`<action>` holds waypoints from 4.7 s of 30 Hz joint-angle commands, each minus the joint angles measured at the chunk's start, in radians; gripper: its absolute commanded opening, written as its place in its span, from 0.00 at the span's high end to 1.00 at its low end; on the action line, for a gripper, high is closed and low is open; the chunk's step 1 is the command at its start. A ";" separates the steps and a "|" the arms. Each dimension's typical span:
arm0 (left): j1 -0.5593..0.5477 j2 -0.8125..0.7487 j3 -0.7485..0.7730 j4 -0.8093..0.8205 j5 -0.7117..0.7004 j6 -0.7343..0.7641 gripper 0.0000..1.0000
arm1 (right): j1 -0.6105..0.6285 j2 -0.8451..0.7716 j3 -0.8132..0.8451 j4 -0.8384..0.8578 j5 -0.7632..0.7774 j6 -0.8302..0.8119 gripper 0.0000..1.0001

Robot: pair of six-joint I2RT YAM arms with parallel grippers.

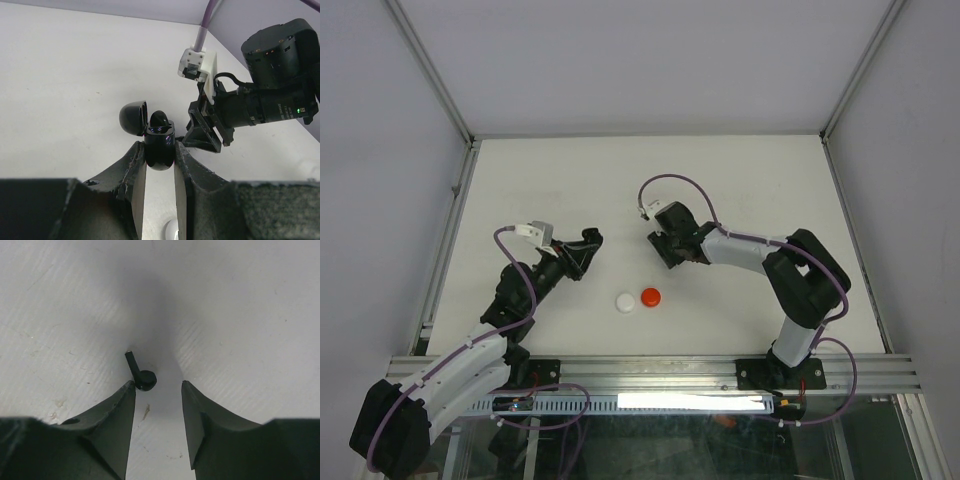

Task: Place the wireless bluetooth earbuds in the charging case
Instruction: Pick up the earbud from the center of the board, then place the earbud in the charging case.

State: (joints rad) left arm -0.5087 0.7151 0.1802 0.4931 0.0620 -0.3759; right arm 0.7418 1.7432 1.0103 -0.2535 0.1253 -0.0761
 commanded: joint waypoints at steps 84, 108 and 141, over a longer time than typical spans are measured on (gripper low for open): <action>0.007 0.053 0.013 0.159 0.169 0.014 1.00 | -0.011 0.040 0.271 -0.299 -0.014 0.218 0.84; 0.007 0.072 0.002 0.468 0.481 0.131 1.00 | 0.272 -0.564 0.177 -0.007 0.052 -0.017 0.89; 0.007 0.074 0.041 0.608 0.650 0.087 1.00 | 0.538 -0.620 -0.053 0.451 0.075 -0.345 0.92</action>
State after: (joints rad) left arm -0.5087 0.8021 0.1879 1.0332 0.6884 -0.2779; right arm 1.2621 1.1118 0.9459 0.1268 0.1463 -0.3702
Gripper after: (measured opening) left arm 0.251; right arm 0.188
